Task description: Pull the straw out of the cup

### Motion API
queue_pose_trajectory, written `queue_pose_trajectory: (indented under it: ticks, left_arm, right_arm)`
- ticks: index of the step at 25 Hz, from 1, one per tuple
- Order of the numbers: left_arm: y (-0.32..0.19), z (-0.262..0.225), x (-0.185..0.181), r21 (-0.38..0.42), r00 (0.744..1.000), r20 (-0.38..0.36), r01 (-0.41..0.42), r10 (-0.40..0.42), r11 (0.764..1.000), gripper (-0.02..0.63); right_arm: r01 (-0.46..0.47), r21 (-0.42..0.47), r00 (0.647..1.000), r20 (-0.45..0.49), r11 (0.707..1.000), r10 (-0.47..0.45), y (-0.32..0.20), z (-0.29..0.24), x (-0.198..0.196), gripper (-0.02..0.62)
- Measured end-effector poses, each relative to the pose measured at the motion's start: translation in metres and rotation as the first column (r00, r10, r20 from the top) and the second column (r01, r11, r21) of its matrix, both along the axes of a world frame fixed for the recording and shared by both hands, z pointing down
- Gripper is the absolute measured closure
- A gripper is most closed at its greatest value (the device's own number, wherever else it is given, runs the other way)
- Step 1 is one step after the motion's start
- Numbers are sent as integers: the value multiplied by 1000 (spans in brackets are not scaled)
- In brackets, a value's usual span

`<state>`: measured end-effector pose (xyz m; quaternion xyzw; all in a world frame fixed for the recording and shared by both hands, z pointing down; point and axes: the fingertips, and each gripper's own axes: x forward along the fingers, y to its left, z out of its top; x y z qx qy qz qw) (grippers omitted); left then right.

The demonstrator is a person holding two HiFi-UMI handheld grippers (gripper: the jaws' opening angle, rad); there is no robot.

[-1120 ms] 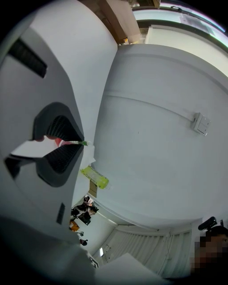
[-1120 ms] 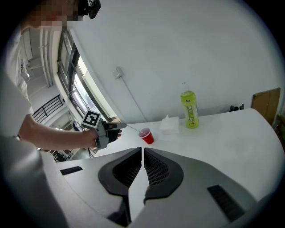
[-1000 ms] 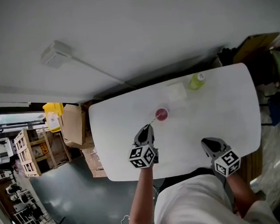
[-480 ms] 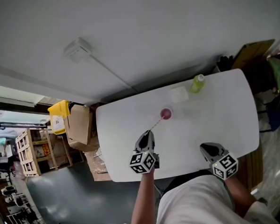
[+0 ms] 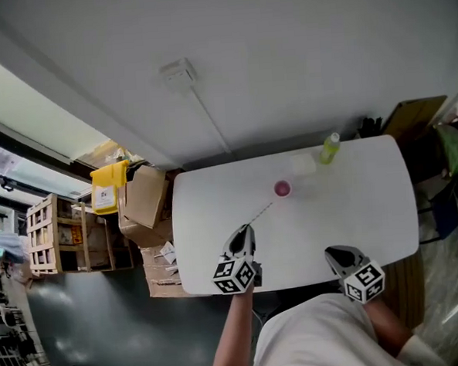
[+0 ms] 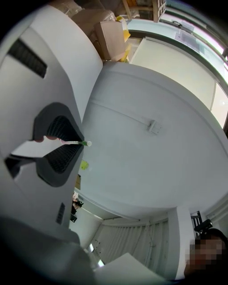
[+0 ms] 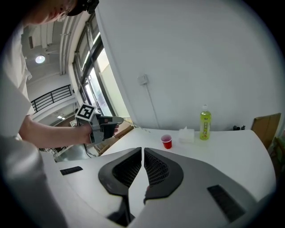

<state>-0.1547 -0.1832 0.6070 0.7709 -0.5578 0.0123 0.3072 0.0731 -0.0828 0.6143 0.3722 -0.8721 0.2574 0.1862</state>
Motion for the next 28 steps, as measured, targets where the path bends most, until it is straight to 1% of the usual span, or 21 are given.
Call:
queue_pose_trajectory:
  ticks: [6, 8, 12, 17, 20, 24, 28]
  left_arm:
    - [49, -29, -17, 40, 1000, -11, -14, 14, 999, 583]
    - [67, -34, -24, 50, 1000, -12, -16, 16, 999, 583]
    - [100, -44, -37, 68, 999, -15, -28, 29, 997, 583]
    - [139, -55, -47, 83, 998, -49, -44, 48, 996, 583]
    - [157, -60, -52, 93, 997, -53, -50, 55, 994, 583]
    - [180, -64, -50, 88, 997, -62, -48, 53, 995, 583]
    - [198, -76, -45, 112, 996, -91, -10, 20, 994, 583]
  right_arm:
    - [-35, 36, 999, 2, 999, 35, 28, -15, 0, 554]
    - [-54, 55, 998, 18, 997, 53, 39, -22, -1, 554]
    - [-118, 59, 989, 97, 991, 112, 63, -39, 1, 554]
    - [-176, 87, 981, 100, 980, 167, 94, -45, 12, 554]
    - [-224, 95, 970, 121, 970, 212, 108, -52, 20, 554]
    - [-224, 110, 972, 100, 968, 214, 126, -57, 29, 554]
    - [-218, 107, 971, 122, 970, 204, 129, -61, 42, 554]
